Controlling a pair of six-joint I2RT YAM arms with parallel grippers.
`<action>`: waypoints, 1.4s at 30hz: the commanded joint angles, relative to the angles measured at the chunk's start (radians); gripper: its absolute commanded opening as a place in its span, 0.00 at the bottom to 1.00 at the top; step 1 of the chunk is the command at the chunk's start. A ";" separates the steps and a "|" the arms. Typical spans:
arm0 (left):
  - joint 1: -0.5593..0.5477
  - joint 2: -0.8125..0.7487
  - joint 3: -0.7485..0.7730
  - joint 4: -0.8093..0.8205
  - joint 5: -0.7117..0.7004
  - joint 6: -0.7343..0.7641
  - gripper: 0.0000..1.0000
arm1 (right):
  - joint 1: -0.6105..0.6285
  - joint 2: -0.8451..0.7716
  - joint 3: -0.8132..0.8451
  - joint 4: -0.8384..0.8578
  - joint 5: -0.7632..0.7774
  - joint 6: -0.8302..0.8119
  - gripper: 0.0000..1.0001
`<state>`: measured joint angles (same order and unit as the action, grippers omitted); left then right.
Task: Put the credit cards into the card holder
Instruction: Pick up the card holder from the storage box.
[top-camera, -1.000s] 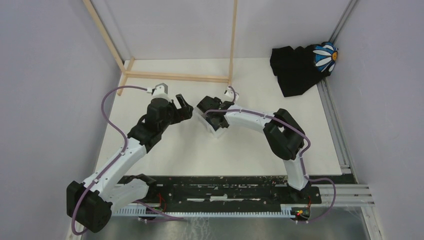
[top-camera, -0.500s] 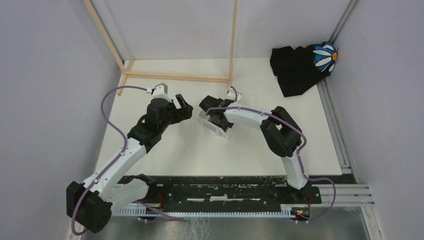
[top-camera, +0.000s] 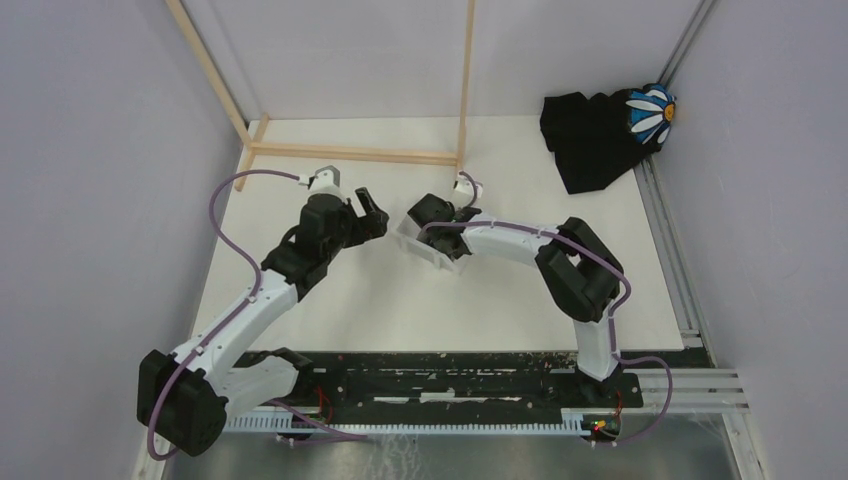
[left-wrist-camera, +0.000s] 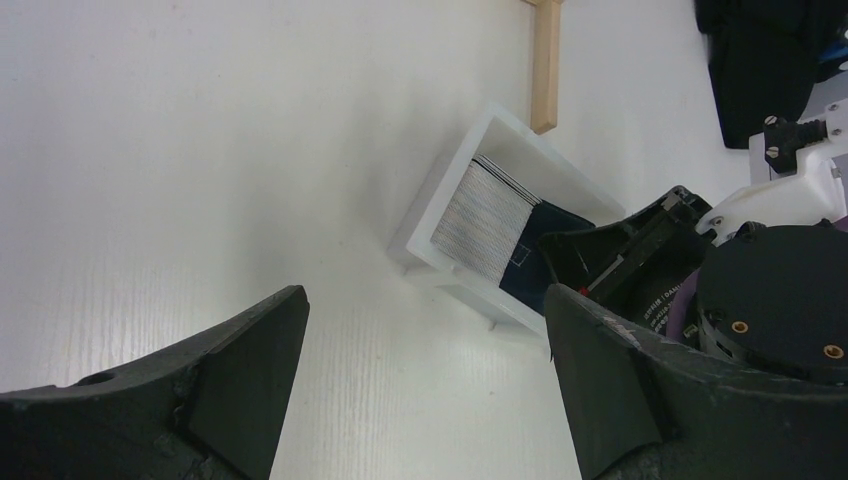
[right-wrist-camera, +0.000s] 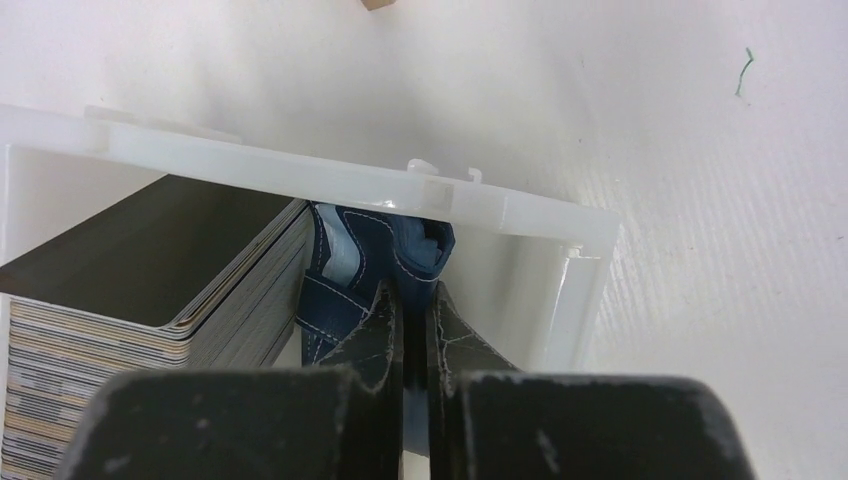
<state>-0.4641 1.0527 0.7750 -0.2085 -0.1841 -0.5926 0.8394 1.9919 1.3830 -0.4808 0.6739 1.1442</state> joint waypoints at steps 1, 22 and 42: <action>0.005 0.005 0.010 0.060 -0.011 -0.030 0.95 | 0.027 -0.067 -0.009 -0.029 0.036 -0.140 0.01; 0.002 -0.011 0.012 0.019 0.041 -0.051 0.93 | 0.104 -0.353 0.001 -0.079 0.287 -0.394 0.01; -0.240 0.096 -0.141 0.042 0.076 -0.185 0.29 | -0.034 -0.490 -0.193 -0.169 0.351 -0.366 0.00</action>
<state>-0.6643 1.0660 0.6300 -0.2134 -0.0772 -0.7048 0.8276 1.5288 1.2156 -0.6476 1.0195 0.7624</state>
